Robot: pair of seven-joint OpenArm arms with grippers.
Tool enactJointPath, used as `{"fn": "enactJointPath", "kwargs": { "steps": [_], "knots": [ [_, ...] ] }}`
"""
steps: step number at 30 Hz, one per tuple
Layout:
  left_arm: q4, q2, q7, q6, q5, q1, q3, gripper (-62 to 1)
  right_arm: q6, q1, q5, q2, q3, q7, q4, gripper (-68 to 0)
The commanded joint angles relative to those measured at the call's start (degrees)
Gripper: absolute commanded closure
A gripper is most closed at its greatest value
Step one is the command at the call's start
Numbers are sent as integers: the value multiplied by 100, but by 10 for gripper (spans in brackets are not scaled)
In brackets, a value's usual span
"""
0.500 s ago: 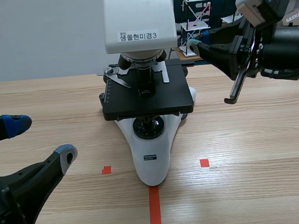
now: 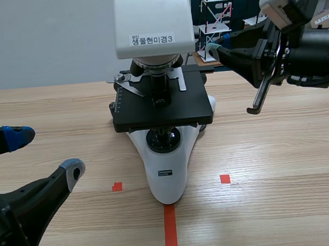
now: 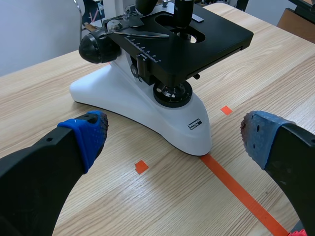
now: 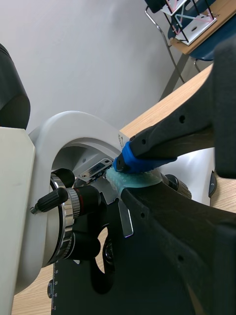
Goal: Return to the home posture
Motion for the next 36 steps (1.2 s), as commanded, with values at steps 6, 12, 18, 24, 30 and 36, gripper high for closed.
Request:
{"fn": "enactJointPath", "kwargs": {
  "steps": [6,12,18,24,30,36],
  "knots": [
    [52,26,-79,-13,-22,28,-20,-570,39,87,70,-2,11,63,83,0],
    [52,28,-79,-13,-22,28,-20,-570,39,-28,74,2,13,61,85,0],
    [52,28,-79,-13,-22,28,-20,-570,-789,-577,94,31,70,70,140,-133],
    [52,28,-79,-13,-22,28,-20,-570,-855,-1475,94,33,544,501,743,-398],
    [52,28,-79,-13,-22,28,-20,-570,-1158,-2660,120,28,979,798,1596,-567],
    [52,28,-79,-13,-22,28,-20,-570,-1517,-3915,417,-4,1320,579,2293,-626]
  ]
}}
